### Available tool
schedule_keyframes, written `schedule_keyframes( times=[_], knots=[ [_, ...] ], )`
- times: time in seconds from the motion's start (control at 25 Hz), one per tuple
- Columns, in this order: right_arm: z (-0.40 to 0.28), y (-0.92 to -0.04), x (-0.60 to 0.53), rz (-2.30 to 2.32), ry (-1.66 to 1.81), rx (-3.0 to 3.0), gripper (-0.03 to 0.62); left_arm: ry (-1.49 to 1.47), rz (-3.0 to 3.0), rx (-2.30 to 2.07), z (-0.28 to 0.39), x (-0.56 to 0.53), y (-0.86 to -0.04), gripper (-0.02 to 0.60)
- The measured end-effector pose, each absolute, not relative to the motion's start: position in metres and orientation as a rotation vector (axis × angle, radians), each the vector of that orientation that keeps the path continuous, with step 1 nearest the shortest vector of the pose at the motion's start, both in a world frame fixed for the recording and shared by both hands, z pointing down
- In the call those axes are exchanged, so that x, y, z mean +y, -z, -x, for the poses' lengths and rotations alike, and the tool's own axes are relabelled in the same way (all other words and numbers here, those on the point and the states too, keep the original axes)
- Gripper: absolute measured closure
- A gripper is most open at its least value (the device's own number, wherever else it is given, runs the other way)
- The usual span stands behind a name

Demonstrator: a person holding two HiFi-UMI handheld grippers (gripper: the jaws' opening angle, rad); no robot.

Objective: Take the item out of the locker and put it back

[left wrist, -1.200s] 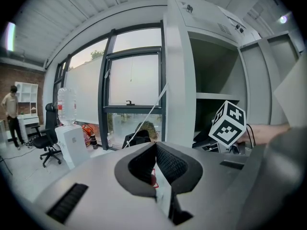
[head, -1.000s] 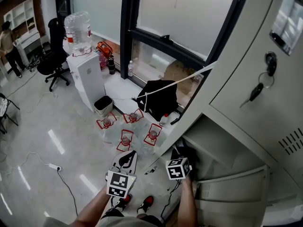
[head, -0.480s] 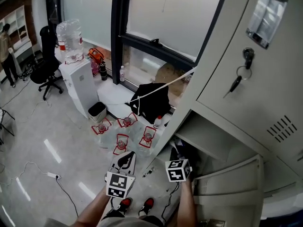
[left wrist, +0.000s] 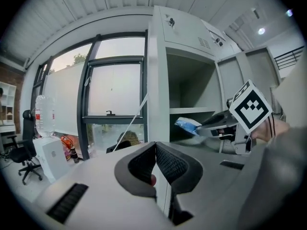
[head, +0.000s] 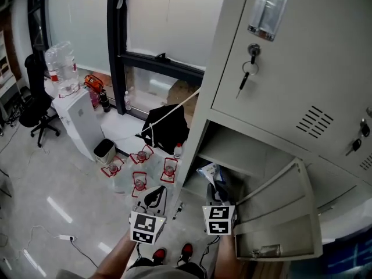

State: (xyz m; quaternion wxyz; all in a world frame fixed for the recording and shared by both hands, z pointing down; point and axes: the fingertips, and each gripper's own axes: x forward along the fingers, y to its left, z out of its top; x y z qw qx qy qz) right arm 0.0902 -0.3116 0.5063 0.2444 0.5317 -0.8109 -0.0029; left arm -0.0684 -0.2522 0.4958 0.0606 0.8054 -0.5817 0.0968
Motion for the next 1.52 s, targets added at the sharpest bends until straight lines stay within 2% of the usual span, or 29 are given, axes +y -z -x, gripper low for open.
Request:
schedule_keyframes(
  times=[0.48, 0.92, 1.52],
  knots=[
    [-0.119, -0.475, -0.212, -1.786, -0.053, -2.259, 0.553, -0.274, -2.66, -1.518, 0.026, -0.22, -0.481, 0.558],
    [-0.143, -0.498, -0.133, -1.96, -0.141, -2.204, 0.552, -0.32, -2.743, -1.307, -0.006, -0.182, -0.502, 0.558],
    [-0.139, -0.503, -0.117, -1.965, -0.157, -2.19, 0.551, -0.328, -2.772, -1.289, -0.009, -0.173, -0.5, 0.558]
  ],
)
